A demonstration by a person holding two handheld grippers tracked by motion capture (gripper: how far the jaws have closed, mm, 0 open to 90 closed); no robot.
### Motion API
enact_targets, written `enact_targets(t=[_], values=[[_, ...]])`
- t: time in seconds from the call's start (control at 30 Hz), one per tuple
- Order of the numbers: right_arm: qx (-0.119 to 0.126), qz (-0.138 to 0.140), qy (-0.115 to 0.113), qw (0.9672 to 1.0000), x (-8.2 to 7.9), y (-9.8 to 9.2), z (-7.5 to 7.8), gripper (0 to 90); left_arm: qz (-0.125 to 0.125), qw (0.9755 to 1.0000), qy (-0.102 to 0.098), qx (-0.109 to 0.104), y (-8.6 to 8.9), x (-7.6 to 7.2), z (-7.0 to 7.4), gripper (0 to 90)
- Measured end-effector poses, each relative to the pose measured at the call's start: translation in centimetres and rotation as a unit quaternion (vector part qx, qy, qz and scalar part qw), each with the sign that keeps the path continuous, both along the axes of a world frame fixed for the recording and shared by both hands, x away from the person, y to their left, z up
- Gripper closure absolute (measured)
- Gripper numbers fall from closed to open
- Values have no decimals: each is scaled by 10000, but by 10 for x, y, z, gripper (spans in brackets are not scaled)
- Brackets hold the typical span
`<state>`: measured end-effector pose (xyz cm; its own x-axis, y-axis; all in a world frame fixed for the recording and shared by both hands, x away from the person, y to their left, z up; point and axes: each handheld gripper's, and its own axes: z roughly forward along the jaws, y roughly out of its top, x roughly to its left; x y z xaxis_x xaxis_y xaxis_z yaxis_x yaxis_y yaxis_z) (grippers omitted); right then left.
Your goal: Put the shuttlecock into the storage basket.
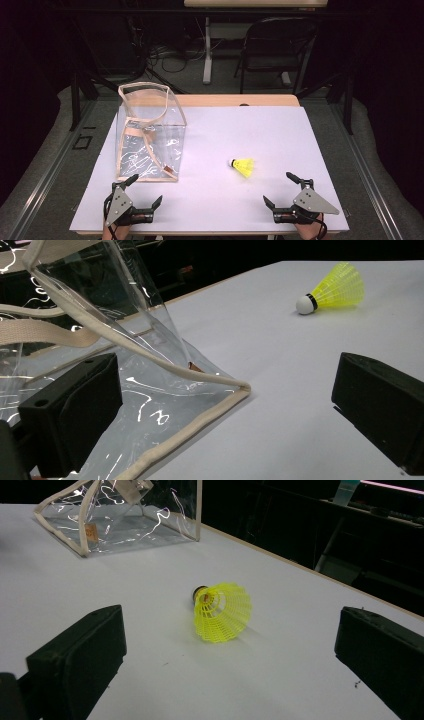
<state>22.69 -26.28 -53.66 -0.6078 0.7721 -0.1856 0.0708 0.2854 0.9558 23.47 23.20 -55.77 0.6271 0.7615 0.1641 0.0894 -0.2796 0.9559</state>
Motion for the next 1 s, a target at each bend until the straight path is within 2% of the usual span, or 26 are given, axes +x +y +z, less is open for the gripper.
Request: enact_targets(t=[0.4,0.63,1.0], values=[[28,39,62,10000,1,0,-1,0,-15,10000,28,-11,-1,1,0,0],[-13,88,180,9998,2,1,-2,0,-19,10000,22,-8,-1,0,0,0],[-240,156,363,9989,5,10,-3,0,-39,10000,1,-8,0,-1,0,0]])
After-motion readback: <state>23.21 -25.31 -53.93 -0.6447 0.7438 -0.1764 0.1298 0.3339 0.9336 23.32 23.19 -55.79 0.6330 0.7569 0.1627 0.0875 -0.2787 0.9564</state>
